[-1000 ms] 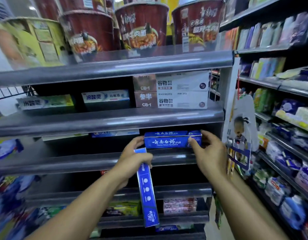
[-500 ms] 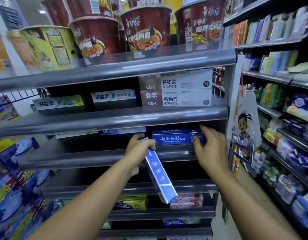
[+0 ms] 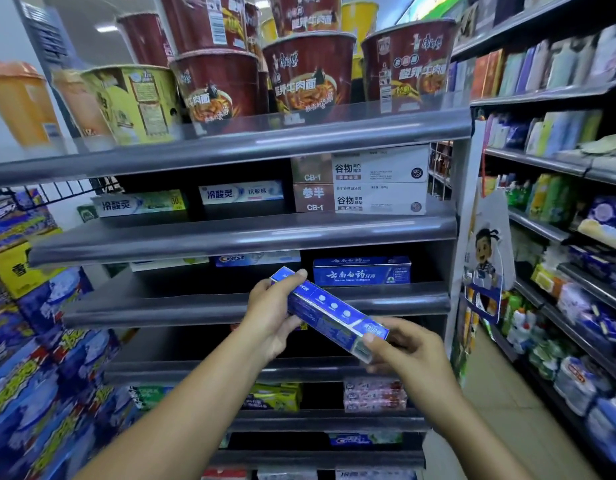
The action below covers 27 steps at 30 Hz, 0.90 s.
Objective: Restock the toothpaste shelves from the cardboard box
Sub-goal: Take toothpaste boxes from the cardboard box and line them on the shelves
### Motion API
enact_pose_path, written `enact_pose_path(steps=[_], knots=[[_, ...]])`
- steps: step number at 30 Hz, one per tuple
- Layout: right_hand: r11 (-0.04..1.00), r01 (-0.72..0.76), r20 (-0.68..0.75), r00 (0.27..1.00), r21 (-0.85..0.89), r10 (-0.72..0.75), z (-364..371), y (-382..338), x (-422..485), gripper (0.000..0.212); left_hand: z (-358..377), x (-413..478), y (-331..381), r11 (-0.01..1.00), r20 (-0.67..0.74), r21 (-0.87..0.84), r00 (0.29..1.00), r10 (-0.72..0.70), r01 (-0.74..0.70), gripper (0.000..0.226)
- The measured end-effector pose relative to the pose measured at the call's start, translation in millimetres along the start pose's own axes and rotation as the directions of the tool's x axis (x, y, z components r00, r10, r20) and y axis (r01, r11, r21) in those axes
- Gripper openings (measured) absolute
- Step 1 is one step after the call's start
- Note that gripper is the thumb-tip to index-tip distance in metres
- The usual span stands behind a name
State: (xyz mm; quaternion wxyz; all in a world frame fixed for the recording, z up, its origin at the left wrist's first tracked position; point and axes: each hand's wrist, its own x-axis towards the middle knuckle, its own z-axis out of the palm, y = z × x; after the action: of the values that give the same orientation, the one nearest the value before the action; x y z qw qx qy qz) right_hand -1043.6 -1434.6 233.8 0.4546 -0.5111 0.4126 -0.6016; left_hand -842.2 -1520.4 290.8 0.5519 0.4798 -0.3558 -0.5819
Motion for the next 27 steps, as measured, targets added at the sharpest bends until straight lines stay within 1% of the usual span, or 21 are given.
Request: enact_pose_path(steps=[2,3,4,5,6,8,10,11,13,14,16,17,18,19,20,21,22,24,25,26,27], knots=[[0.99,0.12,-0.09,0.988,-0.067,-0.126,5.3,7.1,-10.0,0.036,-0.2,-13.1,-2.7,0.997,0.02,-0.071,0.999,-0.029,0.03,0.035],[0.966,0.213,-0.111,0.967,-0.148,-0.23,5.4,10.7,-15.1,0.037,-2.5,-20.9,-5.6,0.994,0.032,-0.088,0.997,-0.064,0.066,0.039],[0.908,0.336,-0.1,0.924,-0.249,-0.369,4.2,14.4,-18.2,0.037,-5.7,-29.0,-8.1,0.99,0.042,-0.098,0.994,-0.101,0.105,0.043],[0.813,0.467,-0.061,0.854,-0.347,-0.516,1.1,19.0,-20.6,0.036,-9.7,-36.2,-10.7,0.985,0.051,-0.108,0.99,-0.131,0.136,0.045],[0.711,0.564,-0.007,0.781,-0.42,-0.624,-2.6,23.1,-21.9,0.032,-13.9,-42.5,-13.2,0.981,0.063,-0.119,0.987,-0.149,0.156,0.047],[0.58,0.649,0.067,0.692,-0.492,-0.719,-9.1,25.9,-21.5,0.026,-21.3,-50.6,-14.9,0.979,0.091,-0.132,0.986,-0.143,0.154,0.047],[0.511,0.68,0.102,0.646,-0.526,-0.756,-12.3,24.9,-20.9,0.025,-26.5,-53.8,-13.7,0.984,0.09,-0.124,0.989,-0.115,0.125,0.043],[0.499,0.683,0.109,0.64,-0.534,-0.76,-11.9,23.7,-20.9,0.023,-28.7,-53.8,-12.5,0.987,0.086,-0.117,0.992,-0.098,0.107,0.041],[0.524,0.66,0.092,0.664,-0.538,-0.742,-12.7,22.7,-21.4,0.018,-31.0,-51.7,-12.1,0.988,0.09,-0.131,0.993,-0.072,0.083,0.039],[0.561,0.63,0.062,0.693,-0.538,-0.719,-12.9,22.8,-21.2,0.022,-31.5,-49.7,-13.0,0.986,0.102,-0.153,0.993,-0.056,0.072,0.039],[0.686,0.51,-0.044,0.786,-0.519,-0.617,-12.0,21.9,-21.0,0.042,-31.1,-45.4,-15.9,0.982,0.119,-0.184,0.993,-0.02,0.042,0.038],[0.782,0.425,-0.122,0.84,-0.456,-0.528,-10.4,19.6,-20.8,0.054,-29.6,-43.1,-16.9,0.981,0.122,-0.195,0.993,0.0,0.024,0.038],[0.881,0.338,-0.191,0.89,-0.332,-0.414,-7.5,15.5,-19.8,0.063,-27.0,-40.5,-17.1,0.978,0.121,-0.209,0.992,0.018,0.008,0.039],[0.95,0.258,-0.241,0.924,-0.177,-0.296,-4.8,11.0,-17.2,0.066,-23.3,-37.6,-17.2,0.973,0.116,-0.229,0.993,0.032,-0.005,0.039],[0.978,0.205,-0.279,0.937,-0.043,-0.208,-3.0,6.8,-12.2,0.063,-18.6,-34.4,-16.3,0.968,0.109,-0.251,0.993,0.044,-0.016,0.04],[0.984,0.175,-0.319,0.935,0.034,-0.155,-3.4,3.1,-5.4,0.056,-13.4,-30.9,-15.4,0.961,0.102,-0.274,0.993,0.06,-0.03,0.04],[0.986,0.153,-0.361,0.925,0.065,-0.119,-5.1,-0.5,2.8,0.049,-8.1,-26.9,-14.3,0.955,0.098,-0.293,0.992,0.081,-0.049,0.04],[0.989,0.139,-0.406,0.908,0.049,-0.108,-9.6,-6.7,21.2,0.041,1.4,-16.2,-11.6,0.955,0.09,-0.275,0.986,0.139,-0.109,0.031],[0.989,0.146,-0.41,0.903,0.013,-0.128,-12.2,-9.3,30.9,0.039,5.3,-10.0,-9.7,0.964,0.079,-0.219,0.982,0.171,-0.15,0.024],[0.989,0.147,-0.413,0.899,-0.033,-0.148,-14.4,-11.3,40.4,0.039,8.3,-3.3,-8.5,0.973,0.061,-0.124,0.977,0.202,-0.193,0.019],[0.986,0.143,-0.415,0.895,-0.083,-0.165,-17.0,-12.8,50.5,0.038,10.0,4.6,-6.8,0.97,0.037,0.012,0.97,0.241,-0.242,0.016]])
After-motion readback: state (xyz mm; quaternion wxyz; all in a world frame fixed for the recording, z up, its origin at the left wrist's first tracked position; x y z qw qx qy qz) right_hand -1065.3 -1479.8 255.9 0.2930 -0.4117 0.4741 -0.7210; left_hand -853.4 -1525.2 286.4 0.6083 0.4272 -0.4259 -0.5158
